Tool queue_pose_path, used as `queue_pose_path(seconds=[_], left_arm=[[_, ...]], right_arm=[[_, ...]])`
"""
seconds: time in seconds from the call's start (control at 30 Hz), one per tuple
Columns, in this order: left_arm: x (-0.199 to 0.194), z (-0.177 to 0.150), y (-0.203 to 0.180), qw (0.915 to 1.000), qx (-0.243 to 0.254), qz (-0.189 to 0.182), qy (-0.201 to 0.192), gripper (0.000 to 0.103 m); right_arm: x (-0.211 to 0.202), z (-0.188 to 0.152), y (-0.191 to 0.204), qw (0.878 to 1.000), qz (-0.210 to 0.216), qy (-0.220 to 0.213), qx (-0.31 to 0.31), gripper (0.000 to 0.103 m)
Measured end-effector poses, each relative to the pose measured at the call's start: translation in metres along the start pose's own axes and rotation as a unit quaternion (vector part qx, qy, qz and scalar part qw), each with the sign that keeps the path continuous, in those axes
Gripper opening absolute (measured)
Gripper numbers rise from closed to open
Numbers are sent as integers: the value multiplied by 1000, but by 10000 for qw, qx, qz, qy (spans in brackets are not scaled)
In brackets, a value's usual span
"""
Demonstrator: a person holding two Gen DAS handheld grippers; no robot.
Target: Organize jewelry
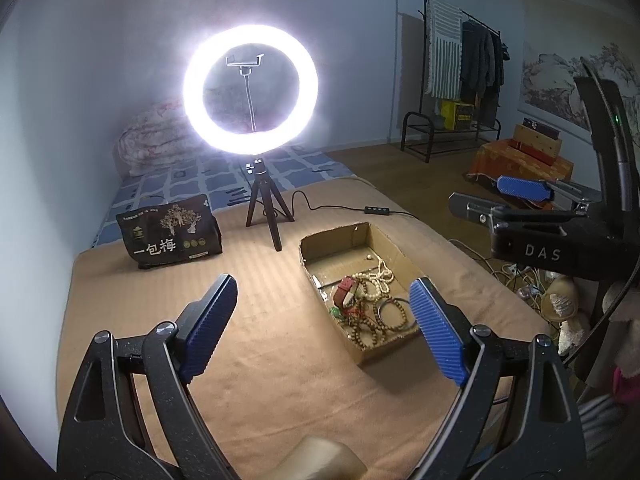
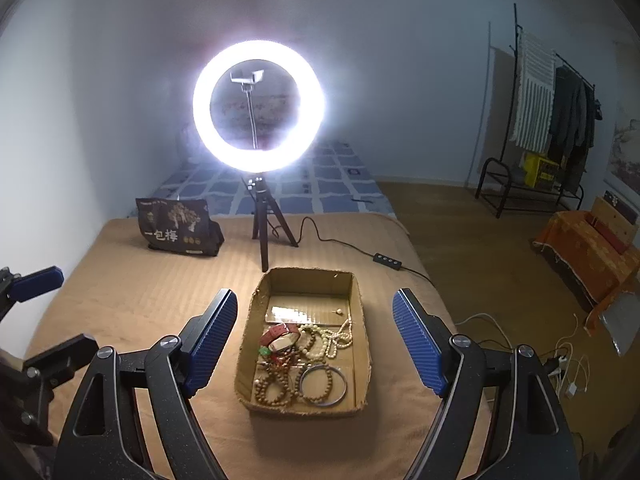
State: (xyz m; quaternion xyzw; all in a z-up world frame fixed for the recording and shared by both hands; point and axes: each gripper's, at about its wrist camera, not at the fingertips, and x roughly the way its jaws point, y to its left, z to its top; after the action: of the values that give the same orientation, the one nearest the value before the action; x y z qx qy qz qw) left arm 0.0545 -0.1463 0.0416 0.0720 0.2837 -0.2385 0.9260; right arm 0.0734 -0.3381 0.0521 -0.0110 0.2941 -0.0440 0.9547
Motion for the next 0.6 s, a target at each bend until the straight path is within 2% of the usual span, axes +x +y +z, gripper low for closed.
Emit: queue_pose_path(seconds=[0.1, 0.2, 0.33, 0.6], left_arm=[[-13, -5, -4, 10000, 53, 75, -21, 92], [-24, -9, -6, 9999, 19, 103, -124, 102], [-31, -13, -8, 9996, 18, 186, -193, 102], [-27, -24, -1, 9993, -30, 359, -30, 103]], right_arm=[[-11, -6, 2, 10000, -3, -64, 60, 81], [-19, -11, 5, 9999, -42, -132, 36, 81], [-25, -19, 9, 9994, -168, -290, -25, 82], [-21, -30, 5, 9990, -276, -339, 96, 82]])
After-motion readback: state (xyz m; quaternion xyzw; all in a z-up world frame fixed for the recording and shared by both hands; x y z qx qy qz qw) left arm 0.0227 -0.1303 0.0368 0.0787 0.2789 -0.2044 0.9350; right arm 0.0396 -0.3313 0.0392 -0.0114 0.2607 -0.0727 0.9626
